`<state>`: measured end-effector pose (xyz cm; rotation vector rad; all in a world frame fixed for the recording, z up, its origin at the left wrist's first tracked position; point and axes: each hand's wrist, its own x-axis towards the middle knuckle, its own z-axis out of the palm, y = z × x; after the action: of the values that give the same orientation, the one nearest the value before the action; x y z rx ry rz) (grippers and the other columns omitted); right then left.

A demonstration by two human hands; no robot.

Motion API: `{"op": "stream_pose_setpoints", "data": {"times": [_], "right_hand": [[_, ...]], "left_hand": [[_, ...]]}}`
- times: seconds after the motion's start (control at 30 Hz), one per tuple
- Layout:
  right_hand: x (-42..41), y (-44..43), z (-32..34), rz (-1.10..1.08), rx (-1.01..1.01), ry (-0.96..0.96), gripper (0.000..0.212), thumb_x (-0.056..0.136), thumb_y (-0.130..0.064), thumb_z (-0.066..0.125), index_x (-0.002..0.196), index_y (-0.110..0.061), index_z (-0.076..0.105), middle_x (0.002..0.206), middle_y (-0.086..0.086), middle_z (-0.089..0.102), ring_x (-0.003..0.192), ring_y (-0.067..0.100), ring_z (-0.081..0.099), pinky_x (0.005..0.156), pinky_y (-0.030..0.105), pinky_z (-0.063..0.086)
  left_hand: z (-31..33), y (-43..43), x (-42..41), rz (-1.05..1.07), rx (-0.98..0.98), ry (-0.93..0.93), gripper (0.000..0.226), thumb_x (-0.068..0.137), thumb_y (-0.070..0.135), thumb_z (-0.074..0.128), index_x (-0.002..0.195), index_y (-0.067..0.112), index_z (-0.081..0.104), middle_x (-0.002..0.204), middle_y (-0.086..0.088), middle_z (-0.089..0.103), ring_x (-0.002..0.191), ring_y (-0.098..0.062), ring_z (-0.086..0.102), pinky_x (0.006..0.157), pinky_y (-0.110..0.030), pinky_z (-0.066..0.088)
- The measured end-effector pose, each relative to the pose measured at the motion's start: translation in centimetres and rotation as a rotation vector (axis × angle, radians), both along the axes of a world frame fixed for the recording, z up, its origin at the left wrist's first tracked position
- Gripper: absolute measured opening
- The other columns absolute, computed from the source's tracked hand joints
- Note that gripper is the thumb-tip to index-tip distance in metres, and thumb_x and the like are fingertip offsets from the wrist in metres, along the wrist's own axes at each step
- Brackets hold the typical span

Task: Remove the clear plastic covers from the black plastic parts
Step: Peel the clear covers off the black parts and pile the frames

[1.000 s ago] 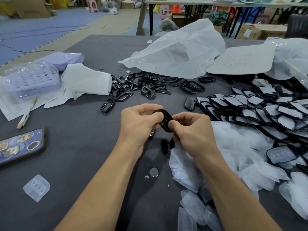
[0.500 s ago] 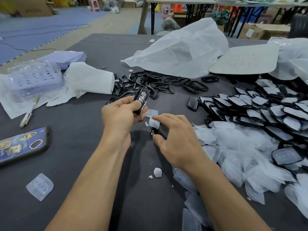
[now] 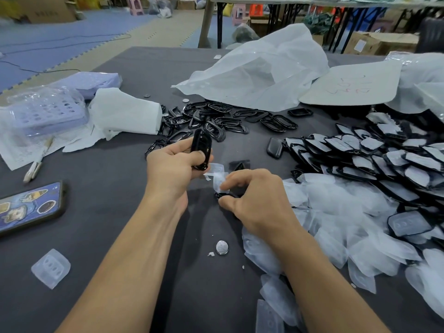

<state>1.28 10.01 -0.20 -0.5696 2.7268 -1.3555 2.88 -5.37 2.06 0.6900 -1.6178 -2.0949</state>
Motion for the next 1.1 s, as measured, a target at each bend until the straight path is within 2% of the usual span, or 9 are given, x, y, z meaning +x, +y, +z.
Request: {"op": "stream_pose_setpoints", "data": {"times": [0.23, 0.27, 0.33, 0.43, 0.53, 0.63, 0.83, 1.0, 1.1], "right_hand": [[-0.1, 0.1, 0.1, -0.074, -0.117, -0.051, 0.011, 0.074, -0.027, 0.086, 0.07, -0.021, 0.077, 0.066, -0.009, 0.072, 0.059, 0.004, 0.065, 0.058, 0.017, 0.05], [-0.1, 0.0, 0.1, -0.078, -0.111, -0.018, 0.006, 0.076, -0.027, 0.084, 0.081, -0.025, 0.08, 0.072, -0.012, 0.074, 0.068, 0.001, 0.066, 0.065, 0.015, 0.049], [-0.1, -0.1, 0.0, -0.012, 0.04, 0.064, 0.03, 0.081, -0.025, 0.08, 0.111, -0.031, 0.078, 0.1, -0.016, 0.074, 0.1, 0.005, 0.061, 0.087, 0.016, 0.043], [-0.1, -0.4, -0.3, 0.064, 0.157, 0.161, 0.03, 0.085, -0.024, 0.076, 0.115, -0.028, 0.077, 0.118, -0.016, 0.069, 0.113, 0.012, 0.049, 0.088, 0.012, 0.028], [-0.4, -0.4, -0.5, 0.0, 0.036, 0.136, 0.01, 0.087, -0.014, 0.075, 0.093, -0.018, 0.083, 0.102, -0.009, 0.076, 0.101, 0.016, 0.061, 0.088, 0.02, 0.044], [-0.6, -0.3, -0.6, -0.068, -0.129, 0.026, 0.014, 0.088, -0.017, 0.074, 0.074, -0.016, 0.078, 0.069, -0.001, 0.071, 0.067, 0.015, 0.064, 0.067, 0.034, 0.051], [-1.0, 0.3, 0.4, -0.23, -0.542, -0.125, 0.022, 0.093, -0.019, 0.069, 0.073, -0.024, 0.076, 0.057, -0.006, 0.065, 0.054, 0.009, 0.053, 0.055, 0.031, 0.045], [-0.8, 0.5, 1.0, -0.23, -0.631, -0.225, 0.024, 0.095, -0.012, 0.069, 0.072, -0.013, 0.076, 0.049, 0.0, 0.056, 0.041, 0.009, 0.042, 0.042, 0.02, 0.036], [-0.8, 0.8, 1.2, -0.227, -0.64, -0.279, 0.023, 0.095, -0.012, 0.067, 0.074, -0.013, 0.076, 0.054, 0.003, 0.062, 0.045, 0.013, 0.042, 0.045, 0.022, 0.037]], "left_hand": [[-0.1, -0.2, -0.3, 0.128, 0.082, 0.006, 0.009, 0.085, -0.003, 0.075, 0.083, 0.006, 0.074, 0.069, -0.005, 0.075, 0.061, -0.015, 0.071, 0.062, -0.026, 0.062], [-0.2, -0.4, -0.3, 0.137, 0.107, 0.002, 0.009, 0.086, -0.003, 0.074, 0.082, 0.005, 0.072, 0.067, -0.005, 0.074, 0.06, -0.015, 0.071, 0.059, -0.026, 0.061], [-0.4, -0.5, -0.5, 0.12, 0.125, -0.02, 0.01, 0.089, -0.006, 0.068, 0.082, 0.002, 0.068, 0.066, -0.005, 0.075, 0.061, -0.017, 0.073, 0.055, -0.026, 0.06], [-0.9, -0.1, -0.7, -0.009, 0.023, -0.082, 0.016, 0.092, -0.01, 0.059, 0.086, 0.005, 0.064, 0.073, -0.005, 0.078, 0.069, -0.019, 0.075, 0.058, -0.03, 0.062], [-1.6, 0.1, -0.8, -0.13, -0.216, -0.191, 0.022, 0.09, -0.009, 0.058, 0.088, 0.011, 0.068, 0.084, -0.002, 0.08, 0.084, -0.021, 0.076, 0.074, -0.038, 0.064], [-1.7, 0.1, -0.9, -0.163, -0.386, -0.251, 0.021, 0.088, 0.001, 0.062, 0.089, 0.02, 0.07, 0.087, 0.006, 0.081, 0.091, -0.017, 0.077, 0.092, -0.045, 0.06], [-1.8, 0.3, -0.9, -0.155, -0.556, -0.283, 0.015, 0.088, 0.012, 0.064, 0.089, 0.026, 0.07, 0.082, 0.016, 0.078, 0.08, -0.004, 0.073, 0.07, -0.027, 0.054], [-1.3, 0.7, -0.4, -0.116, -0.317, -0.183, 0.022, 0.089, -0.006, 0.058, 0.088, 0.014, 0.066, 0.076, -0.004, 0.078, 0.065, -0.018, 0.075, 0.059, -0.031, 0.06], [-0.5, 0.6, -0.2, -0.119, -0.139, -0.087, 0.016, 0.095, -0.003, 0.058, 0.095, 0.012, 0.064, 0.093, -0.002, 0.081, 0.056, -0.016, 0.07, 0.05, -0.027, 0.057]]}}
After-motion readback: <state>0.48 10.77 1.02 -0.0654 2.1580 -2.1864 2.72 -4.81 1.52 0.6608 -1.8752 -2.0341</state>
